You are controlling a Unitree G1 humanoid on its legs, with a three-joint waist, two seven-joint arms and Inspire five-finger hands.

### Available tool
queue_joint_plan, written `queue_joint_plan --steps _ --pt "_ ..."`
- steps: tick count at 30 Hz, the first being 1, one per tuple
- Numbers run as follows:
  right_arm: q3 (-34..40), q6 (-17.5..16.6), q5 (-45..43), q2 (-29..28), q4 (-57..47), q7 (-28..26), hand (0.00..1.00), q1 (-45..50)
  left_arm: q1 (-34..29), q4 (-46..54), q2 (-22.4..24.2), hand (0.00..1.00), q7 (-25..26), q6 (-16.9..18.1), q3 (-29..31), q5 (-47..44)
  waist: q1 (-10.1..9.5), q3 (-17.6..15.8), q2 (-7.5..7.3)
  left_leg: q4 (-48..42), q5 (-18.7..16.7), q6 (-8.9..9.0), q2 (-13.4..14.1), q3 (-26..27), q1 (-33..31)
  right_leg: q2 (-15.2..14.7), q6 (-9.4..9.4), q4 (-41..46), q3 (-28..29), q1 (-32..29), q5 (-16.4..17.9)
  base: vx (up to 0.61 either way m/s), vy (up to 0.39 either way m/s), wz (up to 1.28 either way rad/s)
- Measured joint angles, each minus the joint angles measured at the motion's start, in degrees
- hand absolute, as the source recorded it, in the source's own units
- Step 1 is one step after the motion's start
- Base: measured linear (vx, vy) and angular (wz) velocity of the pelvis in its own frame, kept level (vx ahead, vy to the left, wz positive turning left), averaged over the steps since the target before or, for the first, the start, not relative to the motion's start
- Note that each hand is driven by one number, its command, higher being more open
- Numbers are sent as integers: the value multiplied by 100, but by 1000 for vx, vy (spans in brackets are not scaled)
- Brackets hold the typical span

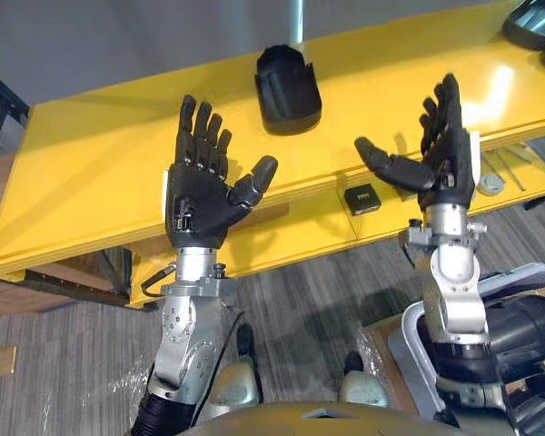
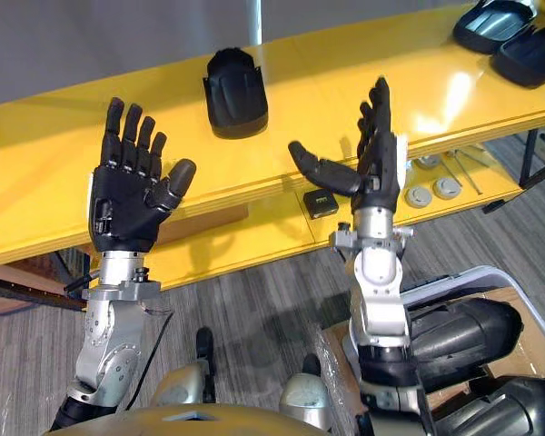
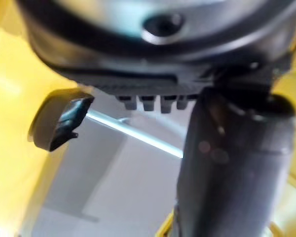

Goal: Walk over and take three plastic housings, then place them on the shelf

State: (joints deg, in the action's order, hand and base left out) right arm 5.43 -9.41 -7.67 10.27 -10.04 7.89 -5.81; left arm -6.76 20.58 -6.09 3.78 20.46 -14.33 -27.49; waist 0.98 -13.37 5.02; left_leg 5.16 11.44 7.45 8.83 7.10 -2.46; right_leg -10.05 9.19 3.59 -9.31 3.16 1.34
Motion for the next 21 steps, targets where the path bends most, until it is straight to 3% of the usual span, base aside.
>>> queue_joint_plan --steps 6,13,21 --pt "34 -144 -66 -359 -214 -162 100 605 -317 5 126 100 -152 -272 115 130 96 161 -59 2 -95 68 47 92 114 37 -17 -96 44 93 -27 -25 -17 -9" --pt "-323 -144 -253 -377 -214 -355 100 656 -505 20 159 100 -102 -448 361 134 64 453 -251 1 -98 69 50 96 104 49 -34 -230 38 125 -72 -9 -6 0" --pt "-825 -127 -751 -377 -192 -910 100 644 -539 20 172 100 -17 -574 403 134 7 478 -255 2 -73 37 42 65 108 48 -18 -266 -2 199 -95 7 -5 1"
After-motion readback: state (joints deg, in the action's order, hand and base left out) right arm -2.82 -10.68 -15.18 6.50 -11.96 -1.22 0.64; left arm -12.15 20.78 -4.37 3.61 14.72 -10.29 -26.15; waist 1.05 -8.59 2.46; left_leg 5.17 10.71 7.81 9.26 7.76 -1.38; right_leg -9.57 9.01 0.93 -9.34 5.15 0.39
